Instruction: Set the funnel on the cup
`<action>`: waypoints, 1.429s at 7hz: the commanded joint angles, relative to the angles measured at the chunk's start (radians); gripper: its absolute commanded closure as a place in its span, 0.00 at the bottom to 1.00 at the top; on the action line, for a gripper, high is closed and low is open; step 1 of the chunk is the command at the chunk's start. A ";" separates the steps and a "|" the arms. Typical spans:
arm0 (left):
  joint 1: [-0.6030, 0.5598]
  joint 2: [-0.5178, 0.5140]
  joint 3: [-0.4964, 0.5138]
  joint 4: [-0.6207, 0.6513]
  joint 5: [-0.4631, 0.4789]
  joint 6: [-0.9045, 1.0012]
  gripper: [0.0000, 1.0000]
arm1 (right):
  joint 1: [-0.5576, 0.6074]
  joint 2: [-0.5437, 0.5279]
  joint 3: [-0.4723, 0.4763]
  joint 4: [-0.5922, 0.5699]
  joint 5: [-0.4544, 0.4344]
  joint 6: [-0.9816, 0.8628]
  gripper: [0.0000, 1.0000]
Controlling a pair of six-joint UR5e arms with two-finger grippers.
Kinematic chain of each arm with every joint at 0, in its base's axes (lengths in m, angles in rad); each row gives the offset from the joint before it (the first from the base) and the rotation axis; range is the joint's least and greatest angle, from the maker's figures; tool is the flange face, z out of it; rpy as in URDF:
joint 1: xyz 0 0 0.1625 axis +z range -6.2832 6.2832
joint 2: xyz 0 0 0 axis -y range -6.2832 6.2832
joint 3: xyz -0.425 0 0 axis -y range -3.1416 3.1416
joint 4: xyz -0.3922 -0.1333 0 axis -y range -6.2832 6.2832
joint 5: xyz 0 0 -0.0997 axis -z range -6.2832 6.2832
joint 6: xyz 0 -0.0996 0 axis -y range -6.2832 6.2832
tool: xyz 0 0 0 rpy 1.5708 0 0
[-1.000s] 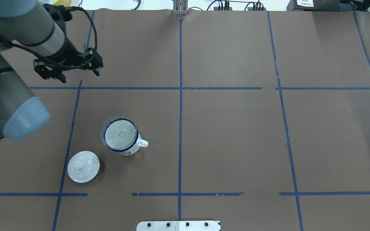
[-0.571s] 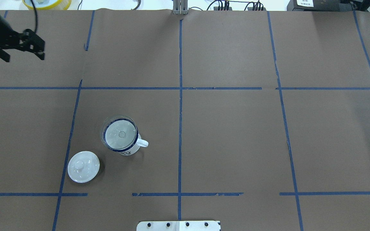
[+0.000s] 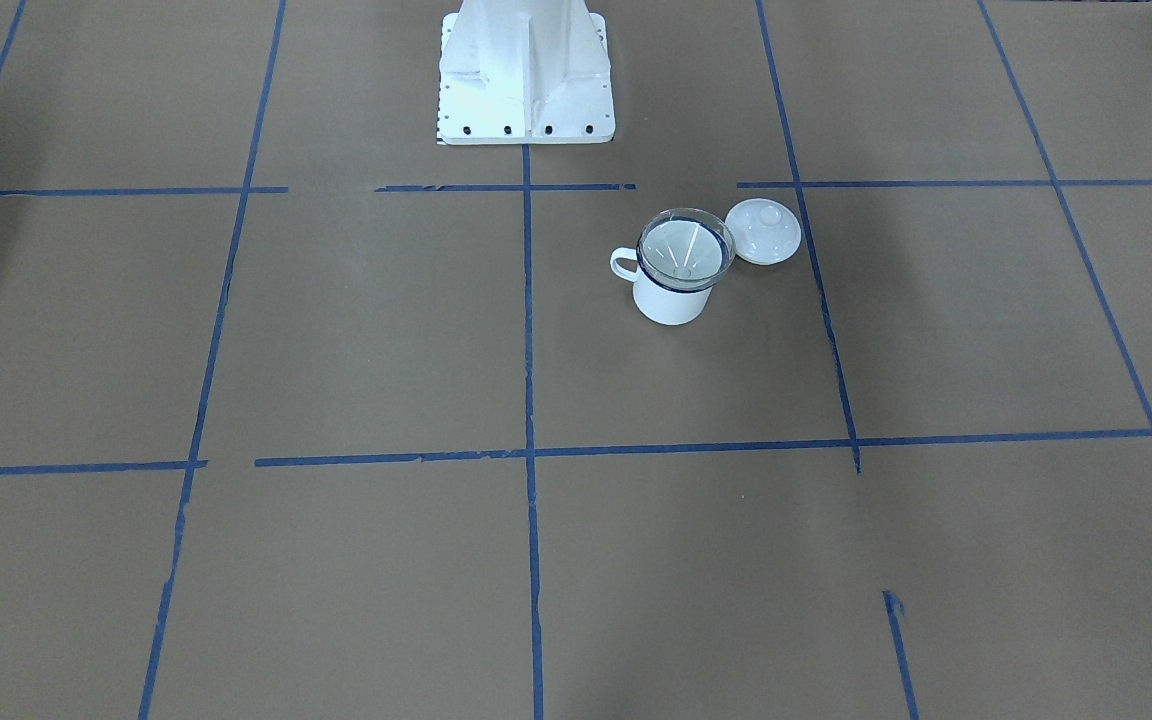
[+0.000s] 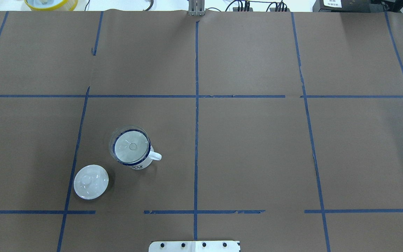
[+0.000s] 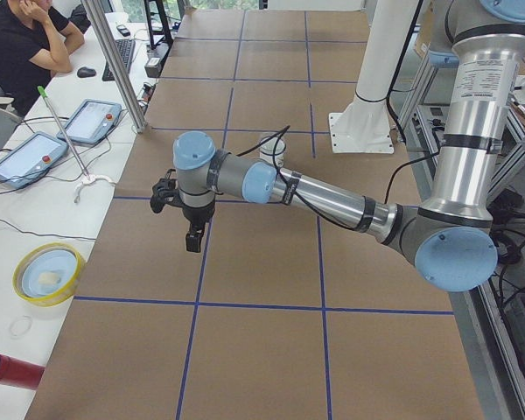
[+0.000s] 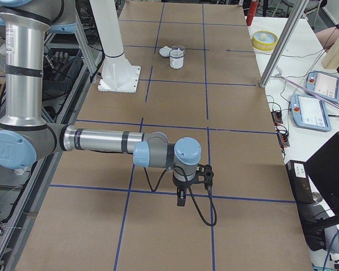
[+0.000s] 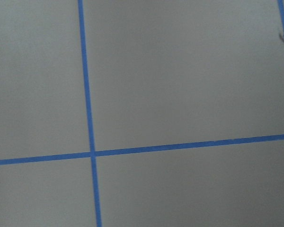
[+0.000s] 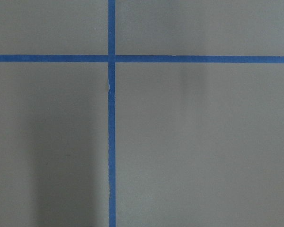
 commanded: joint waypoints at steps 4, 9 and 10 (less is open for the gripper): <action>-0.122 0.186 0.028 0.001 -0.030 0.151 0.00 | 0.000 0.000 0.001 0.000 0.000 0.000 0.00; -0.119 0.192 0.028 0.032 -0.027 0.155 0.00 | 0.000 0.000 -0.001 0.000 0.000 0.000 0.00; -0.119 0.187 0.022 0.047 -0.027 0.155 0.00 | 0.000 0.000 0.001 0.000 0.000 0.000 0.00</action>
